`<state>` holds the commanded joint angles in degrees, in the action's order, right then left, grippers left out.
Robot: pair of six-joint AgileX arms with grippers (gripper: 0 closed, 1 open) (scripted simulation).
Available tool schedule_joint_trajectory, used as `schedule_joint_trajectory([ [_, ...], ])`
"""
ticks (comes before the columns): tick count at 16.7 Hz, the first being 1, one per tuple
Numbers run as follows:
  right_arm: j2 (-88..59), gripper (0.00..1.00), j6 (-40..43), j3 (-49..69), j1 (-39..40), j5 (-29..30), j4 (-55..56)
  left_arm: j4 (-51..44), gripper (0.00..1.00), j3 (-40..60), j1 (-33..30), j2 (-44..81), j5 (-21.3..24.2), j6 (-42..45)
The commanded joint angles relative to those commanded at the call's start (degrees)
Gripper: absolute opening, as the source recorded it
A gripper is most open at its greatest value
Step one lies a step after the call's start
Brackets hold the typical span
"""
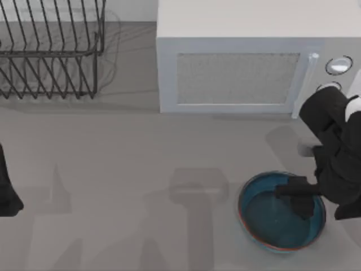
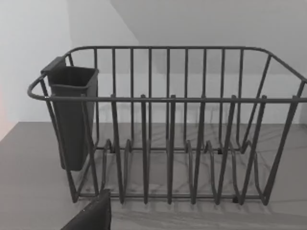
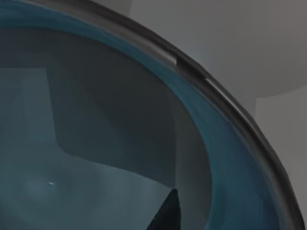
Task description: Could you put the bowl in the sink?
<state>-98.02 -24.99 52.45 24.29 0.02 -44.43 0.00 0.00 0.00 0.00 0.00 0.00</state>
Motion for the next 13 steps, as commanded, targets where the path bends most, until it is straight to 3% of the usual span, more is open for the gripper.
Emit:
schedule_joint_trajectory([
  [5, 0.0, 0.02, 0.0, 0.0, 0.0, 0.0, 0.0, 0.0, 1.0, 0.0, 0.0, 0.0, 0.0, 0.0],
  [13, 0.0, 0.0, 0.0, 0.0, 0.0, 0.0, 0.0, 0.0, 1.0, 0.0, 0.0, 0.0, 0.0, 0.0],
])
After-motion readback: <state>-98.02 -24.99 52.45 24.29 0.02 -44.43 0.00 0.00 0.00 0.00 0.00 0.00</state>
